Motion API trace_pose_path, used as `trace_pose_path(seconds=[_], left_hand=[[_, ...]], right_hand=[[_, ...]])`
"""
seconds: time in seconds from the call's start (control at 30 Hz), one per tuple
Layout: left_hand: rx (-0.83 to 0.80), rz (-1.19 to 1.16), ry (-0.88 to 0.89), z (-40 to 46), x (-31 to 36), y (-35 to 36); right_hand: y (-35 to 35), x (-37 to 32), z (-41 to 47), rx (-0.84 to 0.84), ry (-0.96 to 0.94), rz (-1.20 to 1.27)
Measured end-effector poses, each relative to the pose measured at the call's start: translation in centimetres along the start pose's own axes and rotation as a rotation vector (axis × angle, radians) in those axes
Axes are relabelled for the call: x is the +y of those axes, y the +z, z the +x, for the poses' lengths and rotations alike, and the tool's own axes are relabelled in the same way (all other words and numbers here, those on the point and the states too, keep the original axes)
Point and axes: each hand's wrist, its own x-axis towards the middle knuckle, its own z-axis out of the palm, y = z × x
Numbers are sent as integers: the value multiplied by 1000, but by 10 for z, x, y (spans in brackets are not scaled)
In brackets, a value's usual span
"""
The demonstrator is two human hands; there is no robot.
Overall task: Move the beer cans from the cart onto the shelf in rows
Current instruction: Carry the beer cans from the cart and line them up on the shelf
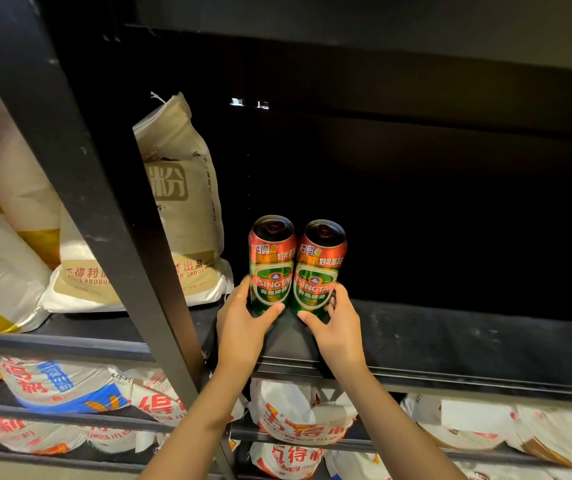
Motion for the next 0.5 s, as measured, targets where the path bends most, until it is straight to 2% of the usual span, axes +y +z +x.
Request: trace_pose_path(seconds=[0.5], left_hand=[[0,-73,-54,29,-6,12]], right_hand=[[18,3,32,72,97,-78]])
